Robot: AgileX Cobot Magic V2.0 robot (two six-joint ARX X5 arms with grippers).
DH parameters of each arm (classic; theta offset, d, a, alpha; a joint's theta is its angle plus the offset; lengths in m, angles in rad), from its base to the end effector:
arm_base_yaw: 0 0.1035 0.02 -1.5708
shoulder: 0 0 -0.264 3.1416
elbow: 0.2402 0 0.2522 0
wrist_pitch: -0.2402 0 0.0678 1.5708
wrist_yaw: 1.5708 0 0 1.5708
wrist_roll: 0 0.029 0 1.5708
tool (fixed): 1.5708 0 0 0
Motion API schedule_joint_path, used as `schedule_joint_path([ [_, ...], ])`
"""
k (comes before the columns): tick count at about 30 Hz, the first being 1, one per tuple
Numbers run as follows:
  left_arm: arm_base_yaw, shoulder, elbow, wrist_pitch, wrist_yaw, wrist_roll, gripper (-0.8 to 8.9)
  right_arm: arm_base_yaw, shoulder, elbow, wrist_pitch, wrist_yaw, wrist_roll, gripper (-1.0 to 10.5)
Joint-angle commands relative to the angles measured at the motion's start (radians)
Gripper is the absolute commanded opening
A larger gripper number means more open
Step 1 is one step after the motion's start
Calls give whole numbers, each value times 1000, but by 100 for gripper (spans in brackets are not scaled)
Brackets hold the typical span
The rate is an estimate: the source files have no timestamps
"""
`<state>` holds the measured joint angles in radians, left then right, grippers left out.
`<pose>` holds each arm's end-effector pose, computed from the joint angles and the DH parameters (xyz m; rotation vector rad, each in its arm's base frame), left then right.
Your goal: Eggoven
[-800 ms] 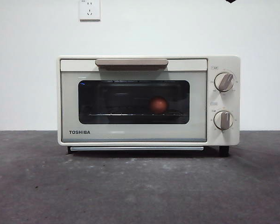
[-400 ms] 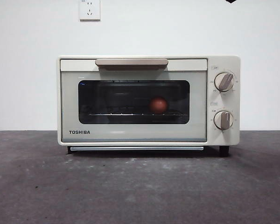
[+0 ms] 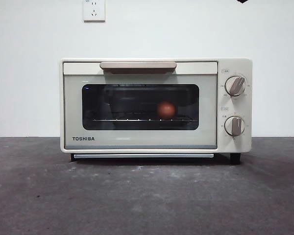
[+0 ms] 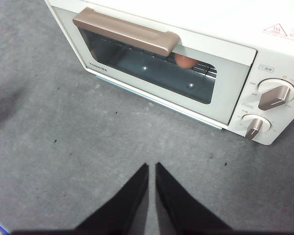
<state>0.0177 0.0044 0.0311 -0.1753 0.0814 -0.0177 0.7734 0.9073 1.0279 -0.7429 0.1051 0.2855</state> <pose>0.0949 -0.0007 0.1569 -0.0250 0.1490 -0.0623 0.1251 0.1179 0.3442 -0.0019 0.6575 0.5563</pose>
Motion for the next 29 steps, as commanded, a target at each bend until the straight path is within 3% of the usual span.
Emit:
schedule_joint_path([
  [1,3,-1,-27,4,3,-6,8,10,5,18,10,2,2,7],
  [7,3,-1,-27,4,3,-6,8,10,5,18,10,2,1,7],
  [8,3,-1,-27,4,3,-6,8,8,5,18,13,12,-26,7],
  [12,3,-1,-27,5,3,-6,8,-86,-56,16,32,115,-59,7],
  [14,3,-1,-27,6,3,-6,8,-166,-89,2,71,81,-85,7],
  [20,3,-1,-27,15,3,-6,8,-451,-246,-166,265,-147,-150,7],
  [29,3,-1,-27,15,3,-6,8,-711,-546,-555,641,-168,-226,7],
])
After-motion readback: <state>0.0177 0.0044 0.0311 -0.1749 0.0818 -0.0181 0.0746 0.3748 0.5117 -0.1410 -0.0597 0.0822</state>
